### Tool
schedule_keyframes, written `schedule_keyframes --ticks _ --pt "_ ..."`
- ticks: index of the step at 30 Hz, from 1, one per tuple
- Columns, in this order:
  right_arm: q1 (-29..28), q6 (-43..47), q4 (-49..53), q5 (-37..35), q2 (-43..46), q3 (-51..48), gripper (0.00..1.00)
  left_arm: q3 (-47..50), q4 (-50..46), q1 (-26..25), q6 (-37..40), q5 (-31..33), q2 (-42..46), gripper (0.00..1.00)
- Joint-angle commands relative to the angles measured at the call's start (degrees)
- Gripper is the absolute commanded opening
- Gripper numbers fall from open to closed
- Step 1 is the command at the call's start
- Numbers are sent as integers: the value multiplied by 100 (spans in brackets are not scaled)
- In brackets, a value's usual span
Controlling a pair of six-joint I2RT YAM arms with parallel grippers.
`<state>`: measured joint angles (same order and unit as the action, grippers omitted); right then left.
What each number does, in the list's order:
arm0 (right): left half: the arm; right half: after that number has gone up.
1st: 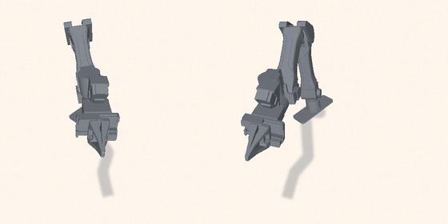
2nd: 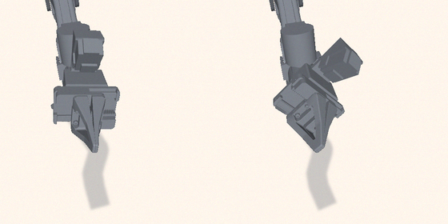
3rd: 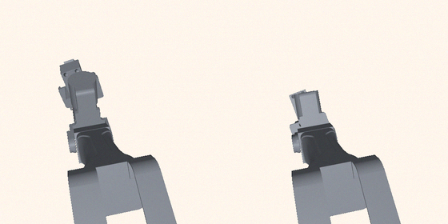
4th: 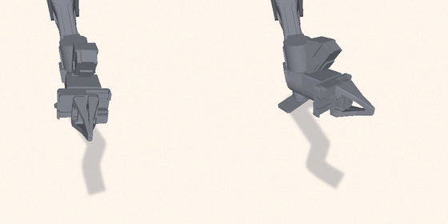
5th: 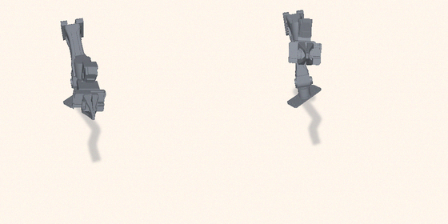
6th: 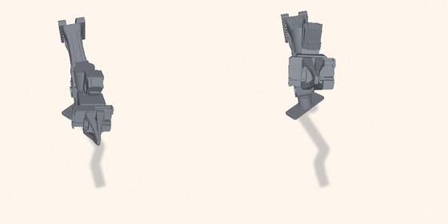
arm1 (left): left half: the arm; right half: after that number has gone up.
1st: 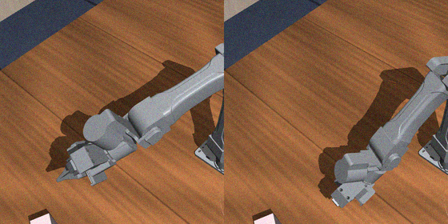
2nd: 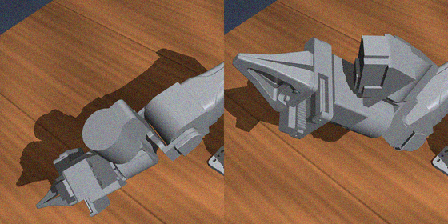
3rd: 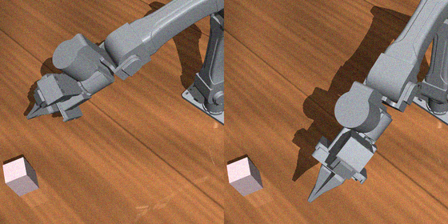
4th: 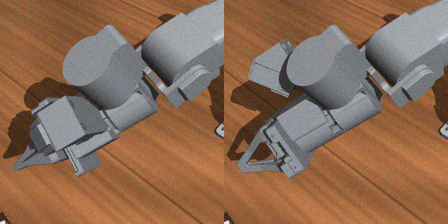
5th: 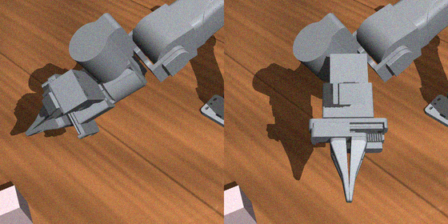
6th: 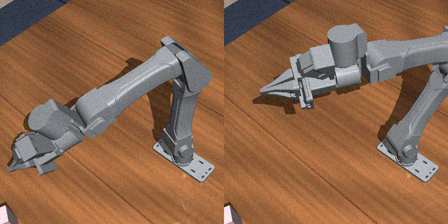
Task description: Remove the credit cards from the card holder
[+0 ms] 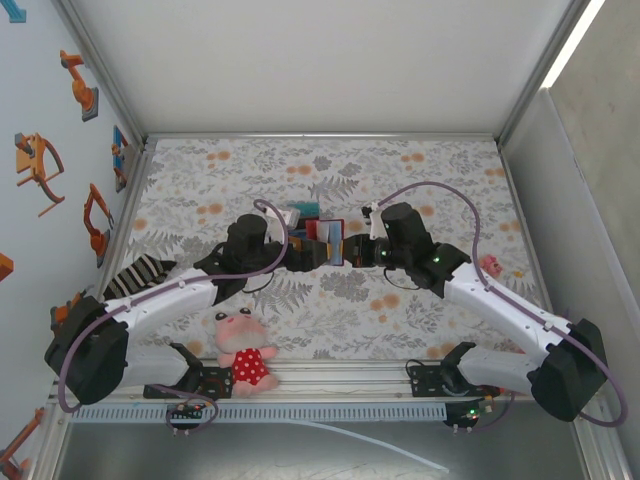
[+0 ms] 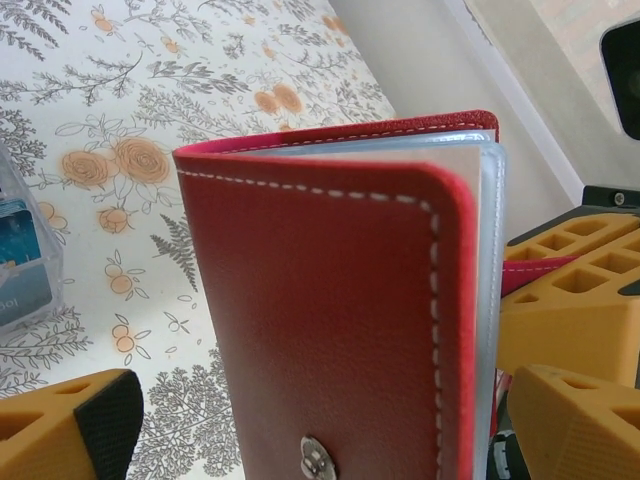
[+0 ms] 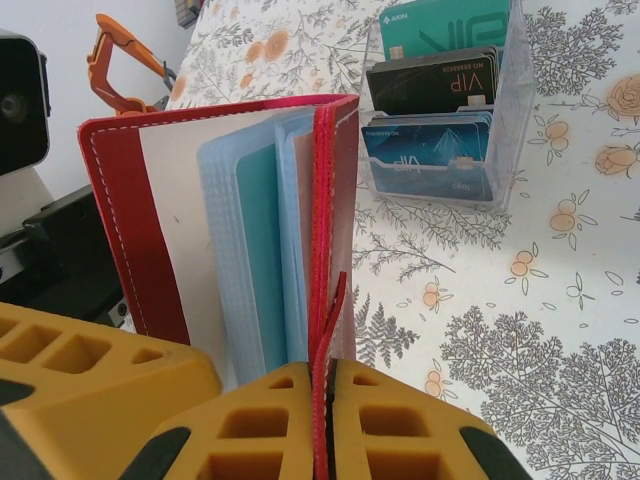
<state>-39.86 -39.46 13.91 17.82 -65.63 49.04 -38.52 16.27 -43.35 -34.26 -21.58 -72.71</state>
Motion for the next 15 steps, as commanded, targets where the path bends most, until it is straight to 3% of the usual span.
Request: schedule_keyframes --ticks 1,15 --pt "-57 -62 -49 -183 -13 220 0 -255 -106 -50 216 23 -71 93" --pt "-180 -35 430 -612 -55 457 0 -557 -43 -105 329 152 -515 95"
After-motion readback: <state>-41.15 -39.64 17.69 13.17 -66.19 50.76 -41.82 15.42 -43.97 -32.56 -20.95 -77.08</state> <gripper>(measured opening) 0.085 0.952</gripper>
